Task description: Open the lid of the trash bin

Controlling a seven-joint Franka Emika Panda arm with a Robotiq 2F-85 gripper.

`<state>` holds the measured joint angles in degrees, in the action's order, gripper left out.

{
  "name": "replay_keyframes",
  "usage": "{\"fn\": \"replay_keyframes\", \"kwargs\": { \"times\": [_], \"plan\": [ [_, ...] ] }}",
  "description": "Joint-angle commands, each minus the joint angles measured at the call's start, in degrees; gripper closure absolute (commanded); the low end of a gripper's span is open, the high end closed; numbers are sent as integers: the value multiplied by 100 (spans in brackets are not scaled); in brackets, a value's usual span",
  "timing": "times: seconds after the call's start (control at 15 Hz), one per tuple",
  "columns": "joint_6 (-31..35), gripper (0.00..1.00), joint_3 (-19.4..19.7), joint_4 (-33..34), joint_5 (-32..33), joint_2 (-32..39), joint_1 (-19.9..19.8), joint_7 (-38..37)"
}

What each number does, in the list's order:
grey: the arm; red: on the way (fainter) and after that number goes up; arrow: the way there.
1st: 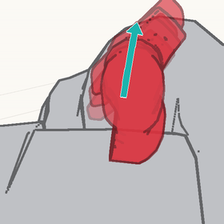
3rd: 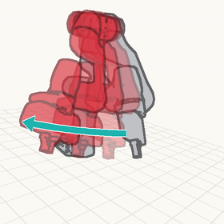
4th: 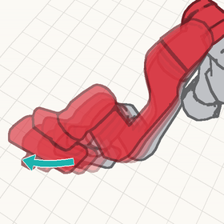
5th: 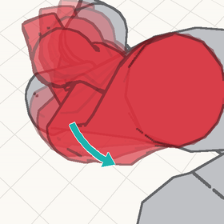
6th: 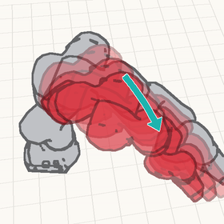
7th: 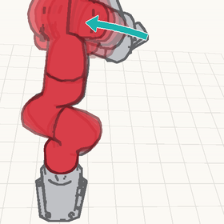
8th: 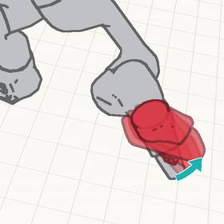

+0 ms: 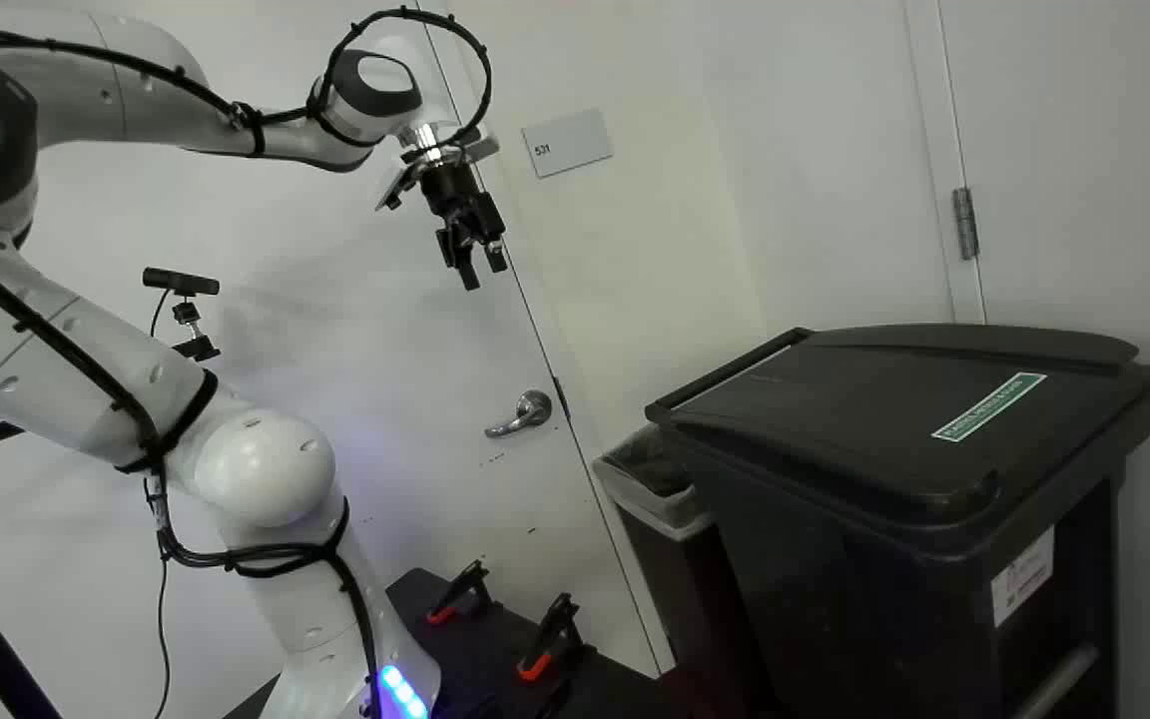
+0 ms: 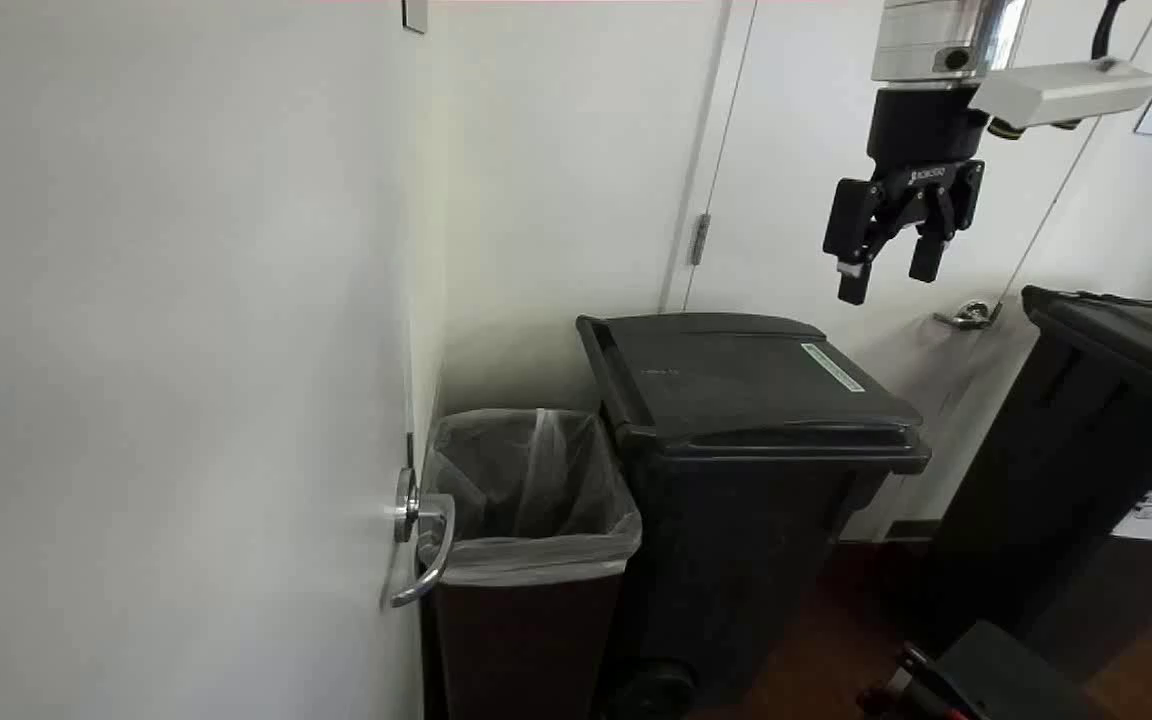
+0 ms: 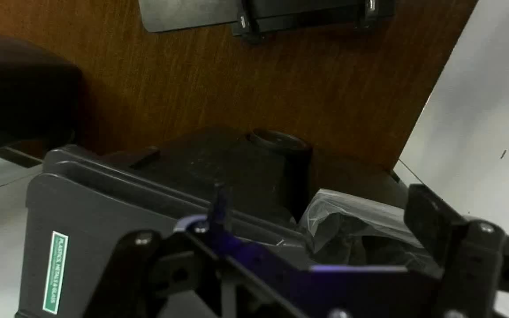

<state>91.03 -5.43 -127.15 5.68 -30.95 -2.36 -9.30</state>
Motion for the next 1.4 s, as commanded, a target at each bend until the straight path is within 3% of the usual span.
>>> {"fn": "replay_keyframes", "kwargs": {
  "times": [0.0,0.53,0.87,1.33],
  "plan": [
    [-13,0,62,11,29,9,84,-33],
    [181,0,205,-60,-22,-82,25,-29],
    [986,0,908,-405,-326,-283,-163,183],
    [2835,0,1926,-1821,-1184,-846,-493,990]
  ]
}}
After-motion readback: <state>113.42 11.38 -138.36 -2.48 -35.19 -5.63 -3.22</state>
